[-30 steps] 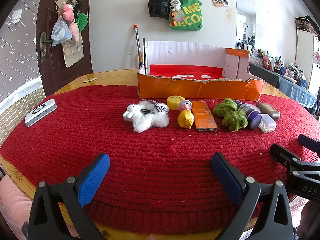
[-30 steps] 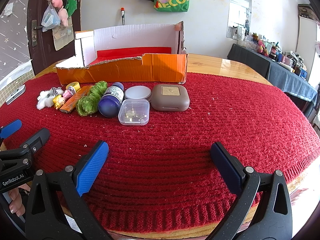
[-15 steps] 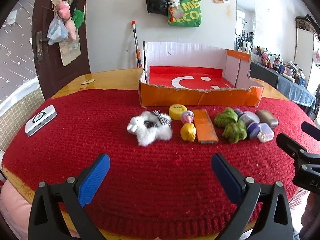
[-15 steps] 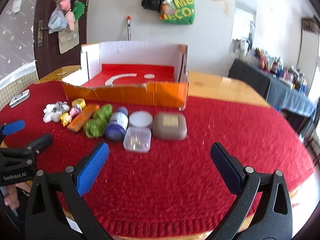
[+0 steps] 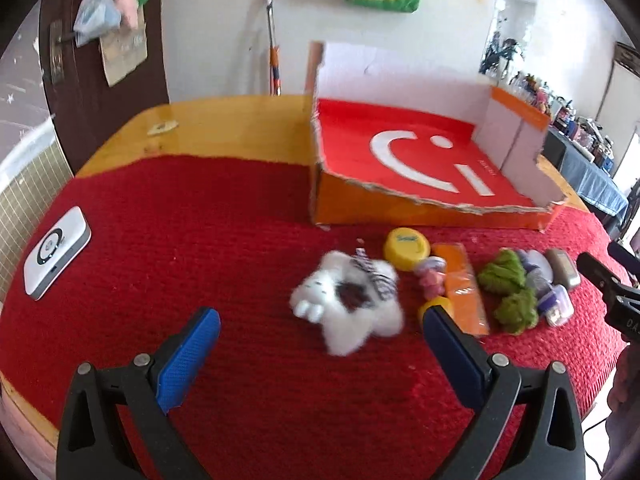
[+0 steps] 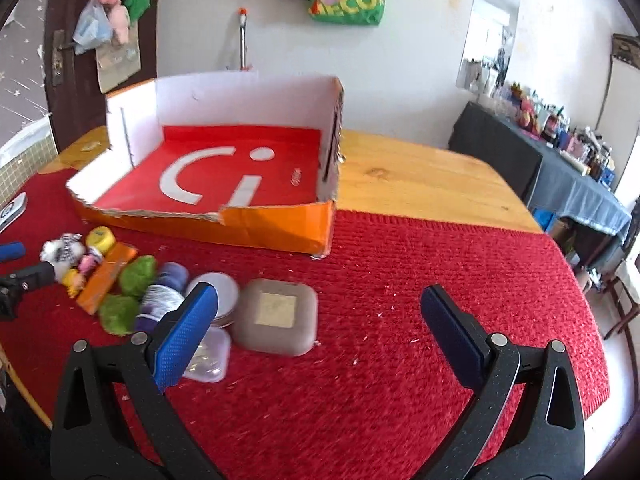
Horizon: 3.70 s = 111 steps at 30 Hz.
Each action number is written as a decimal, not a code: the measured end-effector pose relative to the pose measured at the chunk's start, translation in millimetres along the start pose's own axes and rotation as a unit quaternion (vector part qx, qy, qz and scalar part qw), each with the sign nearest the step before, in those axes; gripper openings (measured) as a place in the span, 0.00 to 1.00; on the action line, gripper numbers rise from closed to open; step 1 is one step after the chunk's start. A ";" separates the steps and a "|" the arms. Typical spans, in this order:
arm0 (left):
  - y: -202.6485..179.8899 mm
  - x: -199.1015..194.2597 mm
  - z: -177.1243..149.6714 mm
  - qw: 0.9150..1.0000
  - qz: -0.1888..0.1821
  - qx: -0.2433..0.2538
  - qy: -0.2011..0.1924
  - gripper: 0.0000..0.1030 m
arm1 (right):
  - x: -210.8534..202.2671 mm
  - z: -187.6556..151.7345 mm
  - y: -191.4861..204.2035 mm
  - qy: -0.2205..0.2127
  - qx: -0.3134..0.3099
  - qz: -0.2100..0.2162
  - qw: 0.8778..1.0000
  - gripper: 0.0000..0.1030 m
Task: Organize objects
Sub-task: 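Move the left tool toward the white plush bunny while the right tool approaches the taupe case, then close the left gripper on the white plush bunny while the right gripper closes on the taupe case, then lift the plush bunny with the left gripper while the right gripper lifts the taupe case, then carry the plush bunny into the orange box with the left gripper while the right carries the case in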
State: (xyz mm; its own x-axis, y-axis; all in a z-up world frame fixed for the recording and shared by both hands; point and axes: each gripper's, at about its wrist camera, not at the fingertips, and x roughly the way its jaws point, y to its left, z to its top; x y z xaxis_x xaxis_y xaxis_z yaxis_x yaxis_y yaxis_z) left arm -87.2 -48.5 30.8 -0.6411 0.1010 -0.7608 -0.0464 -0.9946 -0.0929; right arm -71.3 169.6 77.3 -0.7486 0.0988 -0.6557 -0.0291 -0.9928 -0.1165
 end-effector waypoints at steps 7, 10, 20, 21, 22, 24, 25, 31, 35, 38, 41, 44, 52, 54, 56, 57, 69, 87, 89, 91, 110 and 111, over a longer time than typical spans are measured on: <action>5.0 15.7 3.4 0.999 -0.005 0.018 0.026 1.00 | 19.3 -4.2 -5.6 0.039 -0.001 0.005 0.999 1.00; 4.3 19.1 3.3 0.999 -0.002 0.031 0.029 1.00 | 25.4 -4.7 -9.3 0.054 0.007 0.017 0.998 1.00; -1.3 25.8 7.0 0.998 0.003 0.063 0.026 1.00 | 27.9 -8.5 -9.5 0.075 0.014 0.041 0.996 1.00; -1.3 26.4 7.6 0.998 0.003 0.062 0.026 1.00 | 27.9 -8.6 -9.9 0.074 0.016 0.041 0.996 1.00; -1.0 26.3 7.8 0.998 0.002 0.062 0.025 0.99 | 28.8 -8.1 -9.8 0.073 0.018 0.041 0.996 1.00; -1.6 26.1 7.8 0.998 0.001 0.063 0.023 0.98 | 31.9 -8.7 -8.7 0.082 0.018 0.045 0.995 1.00; -2.0 25.9 8.2 0.998 0.000 0.063 0.022 0.97 | 34.2 -10.0 -7.5 0.088 0.013 0.041 0.995 1.00; -6.7 22.3 7.4 0.997 -0.012 0.070 0.013 0.82 | 40.3 -13.4 -10.4 0.100 0.024 0.055 0.993 0.98; -9.9 20.2 7.2 0.997 -0.022 0.076 0.008 0.71 | 38.7 -12.6 -7.9 0.096 0.018 0.059 0.994 0.91; -11.2 18.8 7.1 0.997 -0.028 0.078 0.007 0.64 | 37.9 -11.5 -5.7 0.095 0.014 0.062 0.993 0.80; -11.1 17.3 7.5 0.997 -0.034 0.075 0.006 0.57 | 36.6 -11.0 -3.2 0.089 0.006 0.063 0.994 0.65; -7.6 15.9 7.3 0.997 -0.042 0.066 0.004 0.55 | 34.6 -10.5 -0.5 0.083 0.001 0.069 0.994 0.51; -4.8 6.2 5.7 0.997 -0.054 0.048 -0.004 0.48 | 22.7 -10.1 -4.0 0.062 0.004 0.068 0.996 0.51; -5.8 3.4 6.5 0.997 -0.055 0.048 -0.007 0.34 | 17.7 -8.0 -4.2 0.057 0.001 0.068 0.996 0.51; -5.2 -0.3 8.7 0.997 -0.059 0.046 -0.010 0.30 | 14.1 -6.4 -4.4 0.054 -0.001 0.068 0.996 0.51; -4.4 -1.1 10.1 0.997 -0.060 0.044 -0.010 0.29 | 13.6 -6.1 -4.4 0.054 -0.001 0.068 0.996 0.51; 1.2 0.2 9.4 0.997 -0.074 0.031 0.000 0.17 | 13.4 -8.0 -7.2 0.058 0.008 0.074 0.996 0.51; 0.6 -7.9 7.0 0.997 -0.071 0.038 -0.010 0.17 | 9.5 -9.9 -6.7 0.052 0.001 0.077 0.996 0.51; -0.1 -11.3 8.4 0.996 -0.074 0.039 -0.013 0.17 | 8.7 -8.9 -7.2 0.050 0.002 0.078 0.996 0.51; -0.3 -16.1 10.8 0.996 -0.078 0.039 -0.019 0.17 | 7.7 -7.9 -7.6 0.048 0.002 0.078 0.996 0.51; -11.8 -58.7 43.5 0.990 -0.108 0.044 -0.074 0.17 | -26.4 19.3 -0.8 -0.012 -0.018 0.102 0.995 0.51; -13.7 -61.1 47.9 0.990 -0.110 0.044 -0.079 0.17 | -29.3 25.3 1.2 -0.019 -0.024 0.104 0.994 0.51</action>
State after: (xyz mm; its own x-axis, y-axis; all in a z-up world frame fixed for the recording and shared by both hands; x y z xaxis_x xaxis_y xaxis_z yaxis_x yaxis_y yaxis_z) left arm -84.1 -42.2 109.3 -0.7198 0.3169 -0.6176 -0.2605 -0.9480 -0.1827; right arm -66.2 163.8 115.3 -0.7595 -0.1121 -0.6407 0.1598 -0.9870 -0.0168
